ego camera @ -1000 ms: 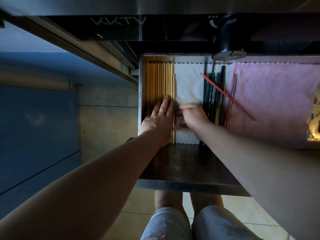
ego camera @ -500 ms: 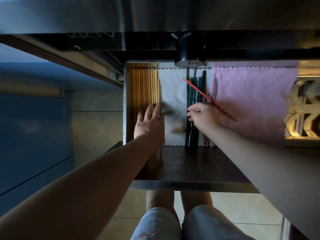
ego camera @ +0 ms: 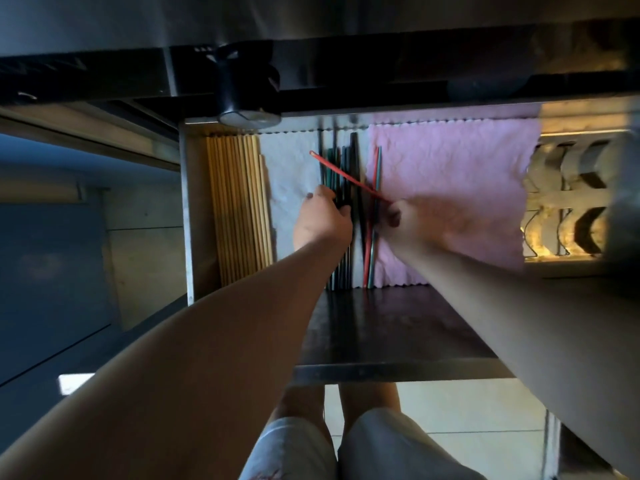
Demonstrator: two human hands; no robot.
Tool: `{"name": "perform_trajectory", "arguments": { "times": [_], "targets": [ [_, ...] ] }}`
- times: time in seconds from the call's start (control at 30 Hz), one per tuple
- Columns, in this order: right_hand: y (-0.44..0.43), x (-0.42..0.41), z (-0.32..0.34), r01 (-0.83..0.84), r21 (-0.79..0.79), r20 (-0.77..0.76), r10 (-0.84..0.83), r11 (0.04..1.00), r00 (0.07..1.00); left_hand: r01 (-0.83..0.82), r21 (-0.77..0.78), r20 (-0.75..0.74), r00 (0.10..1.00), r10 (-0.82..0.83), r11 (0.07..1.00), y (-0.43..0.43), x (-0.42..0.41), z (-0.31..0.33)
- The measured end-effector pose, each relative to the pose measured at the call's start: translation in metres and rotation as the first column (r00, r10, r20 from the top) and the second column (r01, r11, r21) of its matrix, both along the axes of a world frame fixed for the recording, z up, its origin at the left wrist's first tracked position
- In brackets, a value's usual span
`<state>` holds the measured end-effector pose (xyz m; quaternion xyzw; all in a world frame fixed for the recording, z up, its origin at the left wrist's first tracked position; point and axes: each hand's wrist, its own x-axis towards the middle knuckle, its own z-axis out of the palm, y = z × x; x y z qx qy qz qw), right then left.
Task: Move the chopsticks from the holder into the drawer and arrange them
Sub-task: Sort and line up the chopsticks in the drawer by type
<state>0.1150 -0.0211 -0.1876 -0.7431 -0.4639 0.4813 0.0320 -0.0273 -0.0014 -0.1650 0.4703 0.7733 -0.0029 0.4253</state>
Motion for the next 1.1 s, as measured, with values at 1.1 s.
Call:
{"name": "perform_trajectory", "arguments": {
  "times": [1.1],
  "targets": [
    [0.007,0.047,0.019,-0.210,-0.090,0.428,0.229,0.973,0.874,-0.186,-0.213,-0.017,0.982,0.187,0.959,-0.011,-0.017,-0.011]
  ]
}}
